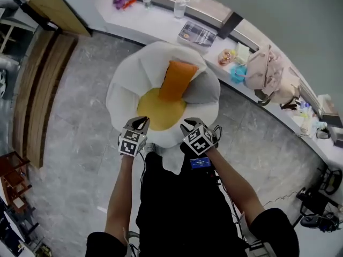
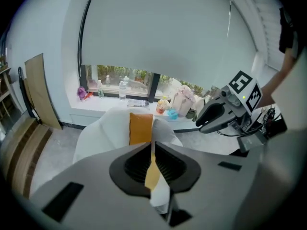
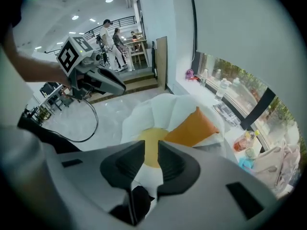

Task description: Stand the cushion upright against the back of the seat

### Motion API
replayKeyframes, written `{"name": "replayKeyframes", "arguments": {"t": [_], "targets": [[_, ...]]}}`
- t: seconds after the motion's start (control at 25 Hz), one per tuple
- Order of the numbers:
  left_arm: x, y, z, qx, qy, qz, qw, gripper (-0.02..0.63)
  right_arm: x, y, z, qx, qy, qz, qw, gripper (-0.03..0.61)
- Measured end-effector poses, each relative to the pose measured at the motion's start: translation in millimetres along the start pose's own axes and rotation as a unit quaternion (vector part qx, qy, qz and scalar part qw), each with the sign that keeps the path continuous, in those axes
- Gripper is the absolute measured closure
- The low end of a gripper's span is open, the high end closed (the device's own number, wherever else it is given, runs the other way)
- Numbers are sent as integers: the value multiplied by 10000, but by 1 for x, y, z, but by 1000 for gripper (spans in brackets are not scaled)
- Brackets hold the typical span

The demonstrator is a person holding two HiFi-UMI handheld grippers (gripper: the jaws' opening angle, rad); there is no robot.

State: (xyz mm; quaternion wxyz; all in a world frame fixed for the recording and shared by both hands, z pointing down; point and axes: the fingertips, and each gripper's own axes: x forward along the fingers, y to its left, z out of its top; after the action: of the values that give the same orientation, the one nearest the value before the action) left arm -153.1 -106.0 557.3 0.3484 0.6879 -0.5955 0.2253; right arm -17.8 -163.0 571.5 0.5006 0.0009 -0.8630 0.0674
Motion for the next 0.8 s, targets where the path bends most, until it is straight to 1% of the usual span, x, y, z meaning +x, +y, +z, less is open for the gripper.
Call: {"name": "replayKeyframes", "arguments": {"t": [0.08, 0.16, 0.24, 0.36, 0.44, 0.52, 0.6, 0.72, 0.8], "targets": [[-19, -5, 9, 36, -203, -71, 9998, 580, -10, 15, 9, -82, 30, 73, 9999, 491], [-36, -10, 15, 35, -414, -172, 9990, 583, -21, 27, 17, -176, 38, -24, 9998, 517], [-52, -18, 15, -48, -614, -387, 9974, 594, -31, 39, 23, -156, 15, -139, 9998, 532], [-83, -33, 5, -152, -852, -775, 9932, 600, -49, 68, 35, 143, -228, -254, 9993, 549], [-108, -40, 2, -323, -1044, -984, 9891, 600, -65, 85, 44, 283, -459, -400, 9977, 558], [-133, -45, 0, -529, -1225, -1209, 9836, 600, -80, 99, 51, 427, -694, -577, 9950, 560], [-153, -52, -4, -649, -1323, -1490, 9778, 600, -96, 112, 58, 739, -1015, -713, 9895, 560], [-171, -68, -12, -610, -1289, -1967, 9700, 600, -119, 131, 62, 1196, -1405, -867, 9790, 560], [-177, -80, -18, -465, -1218, -2138, 9681, 600, -133, 145, 61, 1332, -1579, -875, 9745, 560]]}}
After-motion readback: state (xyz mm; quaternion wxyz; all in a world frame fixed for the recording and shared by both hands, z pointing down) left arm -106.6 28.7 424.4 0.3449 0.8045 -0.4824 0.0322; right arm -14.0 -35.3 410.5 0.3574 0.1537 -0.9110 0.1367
